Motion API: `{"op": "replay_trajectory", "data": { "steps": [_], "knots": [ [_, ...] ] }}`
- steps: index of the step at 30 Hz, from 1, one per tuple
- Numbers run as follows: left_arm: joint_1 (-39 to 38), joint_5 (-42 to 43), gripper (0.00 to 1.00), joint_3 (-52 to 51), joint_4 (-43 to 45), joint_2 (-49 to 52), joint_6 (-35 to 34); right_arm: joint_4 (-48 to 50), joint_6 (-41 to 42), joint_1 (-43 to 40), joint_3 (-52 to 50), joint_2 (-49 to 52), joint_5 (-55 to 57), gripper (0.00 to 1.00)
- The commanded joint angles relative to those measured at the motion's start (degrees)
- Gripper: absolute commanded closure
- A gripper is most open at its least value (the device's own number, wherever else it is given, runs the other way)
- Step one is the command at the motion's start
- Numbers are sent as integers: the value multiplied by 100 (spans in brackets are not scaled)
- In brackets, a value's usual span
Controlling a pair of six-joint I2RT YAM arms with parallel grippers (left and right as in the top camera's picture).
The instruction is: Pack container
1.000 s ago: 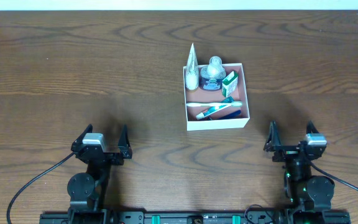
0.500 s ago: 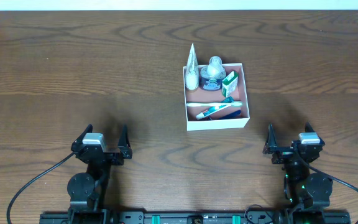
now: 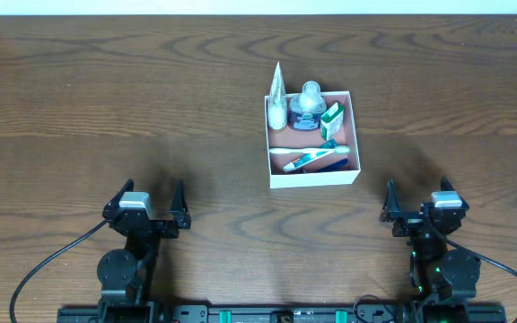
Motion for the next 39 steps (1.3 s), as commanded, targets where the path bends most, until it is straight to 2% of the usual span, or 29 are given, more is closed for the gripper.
{"op": "replay_trajectory", "data": {
  "steps": [1, 10, 39],
  "knots": [
    [20, 122, 2, -81, -221, -35, 76, -24, -105, -31, -11, -42, -17, 1],
    [20, 125, 2, -81, -221, -35, 79, -26, -358, -168, -11, -42, 0, 1],
    [20, 125, 2, -81, -221, -35, 79, -24, -361, -168, -11, -39, 0, 1]
  ]
}}
